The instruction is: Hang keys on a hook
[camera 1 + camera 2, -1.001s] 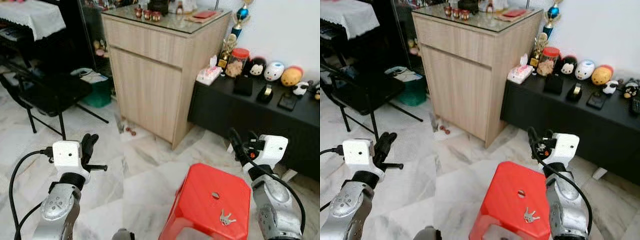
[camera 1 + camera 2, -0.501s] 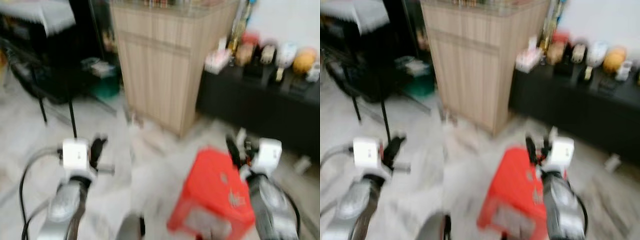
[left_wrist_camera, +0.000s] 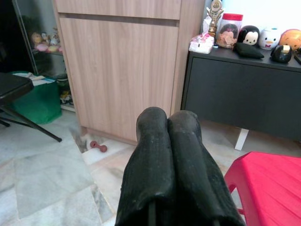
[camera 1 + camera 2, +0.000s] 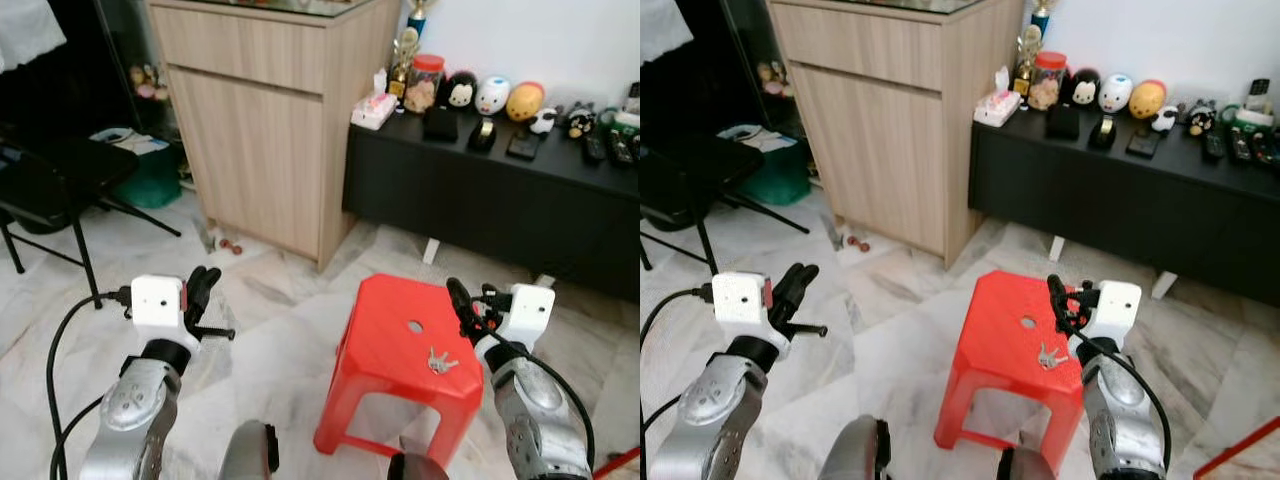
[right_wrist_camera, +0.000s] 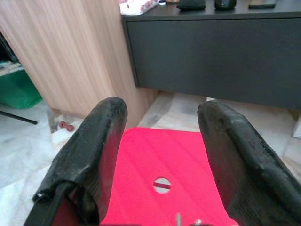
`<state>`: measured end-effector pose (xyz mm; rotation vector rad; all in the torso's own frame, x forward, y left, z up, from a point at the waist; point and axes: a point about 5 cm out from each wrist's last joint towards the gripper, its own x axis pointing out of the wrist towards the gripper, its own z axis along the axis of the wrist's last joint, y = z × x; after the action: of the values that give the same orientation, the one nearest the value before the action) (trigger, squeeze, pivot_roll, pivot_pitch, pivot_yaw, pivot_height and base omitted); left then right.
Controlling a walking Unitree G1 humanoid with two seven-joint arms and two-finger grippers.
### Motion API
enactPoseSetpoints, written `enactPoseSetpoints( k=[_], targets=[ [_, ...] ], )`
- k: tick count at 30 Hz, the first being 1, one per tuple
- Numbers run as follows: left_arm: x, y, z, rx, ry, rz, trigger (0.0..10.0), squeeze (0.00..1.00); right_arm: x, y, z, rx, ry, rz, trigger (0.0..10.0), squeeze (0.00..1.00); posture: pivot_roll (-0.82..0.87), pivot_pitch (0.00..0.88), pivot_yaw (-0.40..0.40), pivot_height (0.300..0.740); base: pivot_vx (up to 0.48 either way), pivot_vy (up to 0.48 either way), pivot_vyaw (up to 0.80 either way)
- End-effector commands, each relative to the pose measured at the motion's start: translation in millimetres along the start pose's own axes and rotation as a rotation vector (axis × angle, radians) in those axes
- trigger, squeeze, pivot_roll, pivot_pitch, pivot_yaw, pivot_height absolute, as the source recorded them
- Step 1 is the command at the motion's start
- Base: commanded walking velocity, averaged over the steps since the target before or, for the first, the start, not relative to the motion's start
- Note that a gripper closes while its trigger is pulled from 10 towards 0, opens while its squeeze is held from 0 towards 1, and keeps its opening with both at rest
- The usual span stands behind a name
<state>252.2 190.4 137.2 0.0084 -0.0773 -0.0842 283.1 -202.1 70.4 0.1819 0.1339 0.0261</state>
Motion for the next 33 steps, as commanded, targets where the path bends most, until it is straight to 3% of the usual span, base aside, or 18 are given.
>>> enactPoseSetpoints(
  k=[1,4,7,21,33],
  targets=[
    [0.8,1.2,-3.3,0.009,0.023,0.014,10.0,0.0,-1.1,-1.6,-4.2,-0.021,0.02,-0.005,10.0,0.0,0.04,0.042,-0.039,0.621,0.0,0.0,0.0],
    [1.6,0.6,-3.5,0.009,0.024,0.012,10.0,0.0,-1.8,-4.6,-8.1,-0.075,0.038,-0.005,10.0,0.0,0.04,0.04,-0.04,0.621,0.276,0.0,0.62],
    [2.3,0.2,-3.1,0.007,0.023,0.011,10.0,0.0,-1.1,-5.8,-8.0,-0.065,0.036,-0.013,10.0,0.0,0.04,0.038,-0.041,0.621,0.289,0.0,0.8],
    [4.2,-2.3,-5.5,0.001,0.034,-0.002,10.0,0.0,1.6,-11.1,-13.0,-0.06,0.05,-0.042,10.0,0.0,0.04,0.034,-0.043,0.621,0.311,0.0,0.0],
    [3.2,-2.8,-8.8,0.006,0.061,-0.036,10.0,0.0,-0.2,-26.0,-36.8,-0.149,0.211,-0.139,10.0,0.0,0.04,0.024,-0.043,0.621,0.206,0.0,0.0]
  ],
)
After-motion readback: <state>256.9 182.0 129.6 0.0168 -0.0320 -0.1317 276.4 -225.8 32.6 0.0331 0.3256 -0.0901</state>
